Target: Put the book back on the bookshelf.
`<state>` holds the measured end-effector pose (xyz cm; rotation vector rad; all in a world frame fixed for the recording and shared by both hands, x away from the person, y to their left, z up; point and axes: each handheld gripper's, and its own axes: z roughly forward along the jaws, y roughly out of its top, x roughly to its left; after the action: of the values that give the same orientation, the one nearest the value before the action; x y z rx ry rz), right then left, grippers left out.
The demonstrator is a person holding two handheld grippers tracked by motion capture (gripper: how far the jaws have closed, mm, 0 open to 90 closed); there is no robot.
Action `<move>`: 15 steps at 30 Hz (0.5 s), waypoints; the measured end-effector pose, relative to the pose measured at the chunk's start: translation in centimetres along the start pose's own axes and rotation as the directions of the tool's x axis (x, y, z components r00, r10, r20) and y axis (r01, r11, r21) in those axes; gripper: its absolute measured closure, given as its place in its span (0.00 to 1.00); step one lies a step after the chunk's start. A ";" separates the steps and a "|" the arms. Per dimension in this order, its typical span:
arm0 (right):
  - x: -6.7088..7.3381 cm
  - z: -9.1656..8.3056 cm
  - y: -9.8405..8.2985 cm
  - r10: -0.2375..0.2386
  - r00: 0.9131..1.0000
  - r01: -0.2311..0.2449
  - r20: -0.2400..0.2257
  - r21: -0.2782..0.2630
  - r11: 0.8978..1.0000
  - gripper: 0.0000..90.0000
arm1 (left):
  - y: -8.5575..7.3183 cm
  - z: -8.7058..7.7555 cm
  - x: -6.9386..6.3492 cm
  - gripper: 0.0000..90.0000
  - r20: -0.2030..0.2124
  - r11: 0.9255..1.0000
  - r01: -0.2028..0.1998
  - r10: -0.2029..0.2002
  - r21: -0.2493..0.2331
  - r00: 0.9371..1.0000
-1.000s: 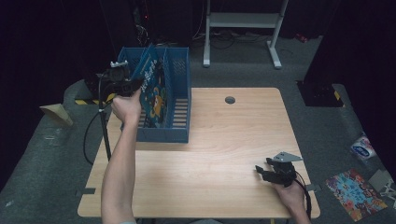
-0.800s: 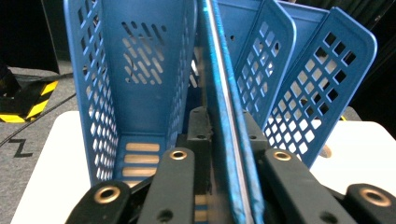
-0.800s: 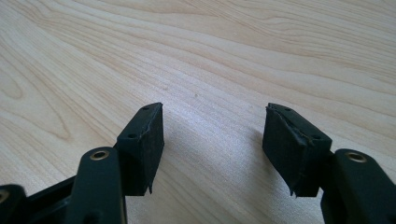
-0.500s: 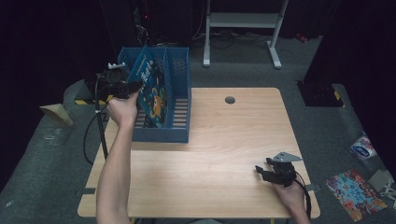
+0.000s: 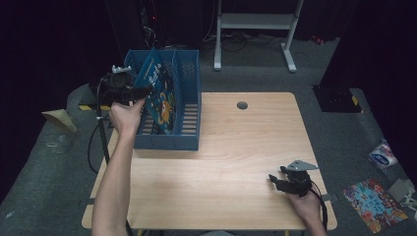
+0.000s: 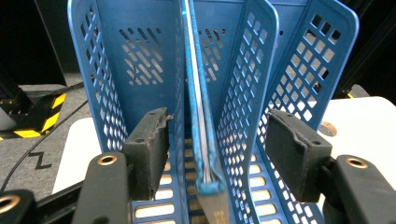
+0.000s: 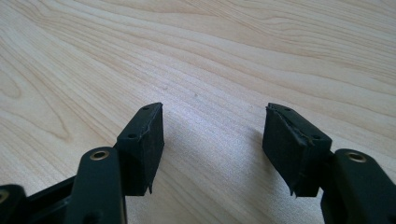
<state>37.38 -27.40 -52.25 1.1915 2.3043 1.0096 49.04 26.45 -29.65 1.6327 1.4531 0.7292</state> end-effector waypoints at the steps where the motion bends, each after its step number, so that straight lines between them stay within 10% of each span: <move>1: 0.0 0.0 0.0 -0.001 1.000 0.001 0.000 -0.001 1.000 0.43 | 0.0 -0.2 0.1 0.43 0.004 1.000 -0.003 0.003 -0.002 1.000; 15: -0.2 0.0 0.0 0.006 1.000 -0.006 -0.005 -0.004 1.000 0.43 | -0.4 -2.5 0.6 0.37 0.041 1.000 -0.022 0.023 -0.017 0.999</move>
<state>37.53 -27.50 -52.24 1.1961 2.3027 1.0194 46.80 27.58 -28.79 1.6444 1.3988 0.7143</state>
